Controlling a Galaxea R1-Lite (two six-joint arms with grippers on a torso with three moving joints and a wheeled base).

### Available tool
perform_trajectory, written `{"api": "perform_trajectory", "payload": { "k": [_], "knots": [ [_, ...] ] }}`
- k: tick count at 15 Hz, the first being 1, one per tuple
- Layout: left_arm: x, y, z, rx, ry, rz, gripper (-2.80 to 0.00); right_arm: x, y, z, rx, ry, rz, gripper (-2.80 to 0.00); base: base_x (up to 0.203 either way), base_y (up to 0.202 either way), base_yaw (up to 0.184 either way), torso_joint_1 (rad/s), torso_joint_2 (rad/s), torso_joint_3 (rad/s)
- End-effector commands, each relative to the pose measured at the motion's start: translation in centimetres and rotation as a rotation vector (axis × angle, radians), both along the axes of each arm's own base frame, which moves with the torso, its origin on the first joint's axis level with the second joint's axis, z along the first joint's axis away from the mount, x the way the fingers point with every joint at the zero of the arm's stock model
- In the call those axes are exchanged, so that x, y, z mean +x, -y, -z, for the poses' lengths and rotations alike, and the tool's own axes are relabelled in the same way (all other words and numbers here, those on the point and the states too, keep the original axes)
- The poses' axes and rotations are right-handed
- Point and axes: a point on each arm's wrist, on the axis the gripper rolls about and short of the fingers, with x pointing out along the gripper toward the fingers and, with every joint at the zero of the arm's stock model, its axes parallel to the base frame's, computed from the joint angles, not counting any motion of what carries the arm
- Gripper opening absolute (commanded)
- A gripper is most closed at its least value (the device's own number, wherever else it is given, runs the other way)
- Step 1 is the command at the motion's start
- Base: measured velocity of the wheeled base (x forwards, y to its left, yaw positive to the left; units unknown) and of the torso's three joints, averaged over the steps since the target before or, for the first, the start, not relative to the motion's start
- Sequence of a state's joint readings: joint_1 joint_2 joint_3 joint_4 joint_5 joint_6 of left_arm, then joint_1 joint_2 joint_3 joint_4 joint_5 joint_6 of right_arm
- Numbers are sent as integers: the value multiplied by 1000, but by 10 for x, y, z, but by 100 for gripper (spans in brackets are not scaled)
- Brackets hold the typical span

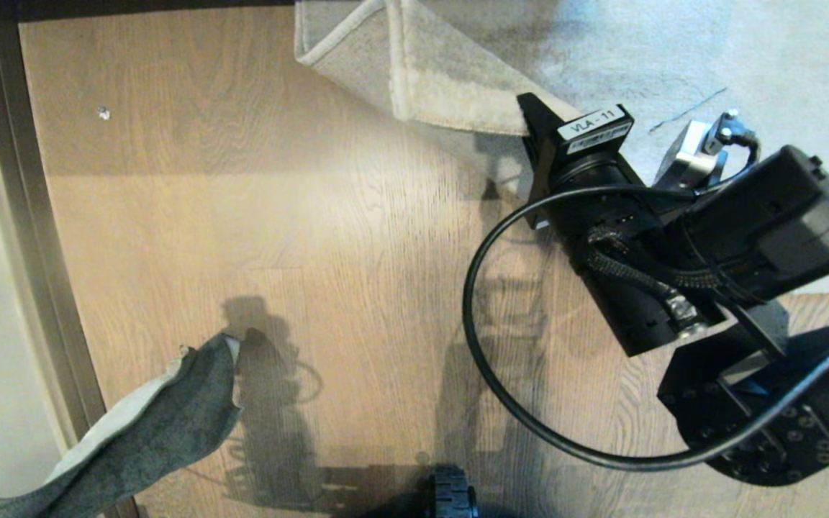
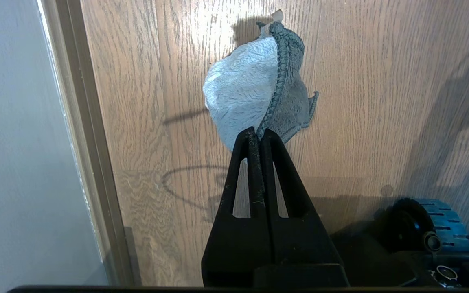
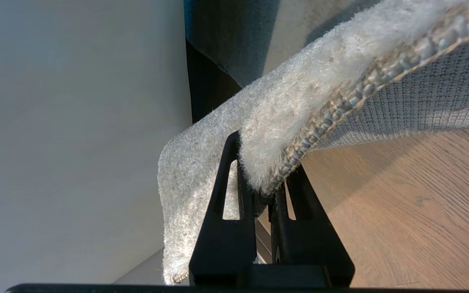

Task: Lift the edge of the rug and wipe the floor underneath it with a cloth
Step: Wipe the floor under the carpet with a rag

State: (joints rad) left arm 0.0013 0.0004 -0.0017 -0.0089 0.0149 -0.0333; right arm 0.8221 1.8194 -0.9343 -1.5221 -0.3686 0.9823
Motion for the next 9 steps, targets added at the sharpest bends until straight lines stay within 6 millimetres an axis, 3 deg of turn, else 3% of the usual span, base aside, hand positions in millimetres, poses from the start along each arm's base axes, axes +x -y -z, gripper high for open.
{"api": "perform_trajectory", "payload": {
  "k": [1,9],
  "knots": [
    [0,0,0,29,0,0,-280,-2,2,-4,42,31,-1,-280,0,0,0,0,0,0],
    [0,1,-1,157,6,60,-280,0,0,-3,39,29,1,-280,0,0,0,0,0,0]
  ]
}}
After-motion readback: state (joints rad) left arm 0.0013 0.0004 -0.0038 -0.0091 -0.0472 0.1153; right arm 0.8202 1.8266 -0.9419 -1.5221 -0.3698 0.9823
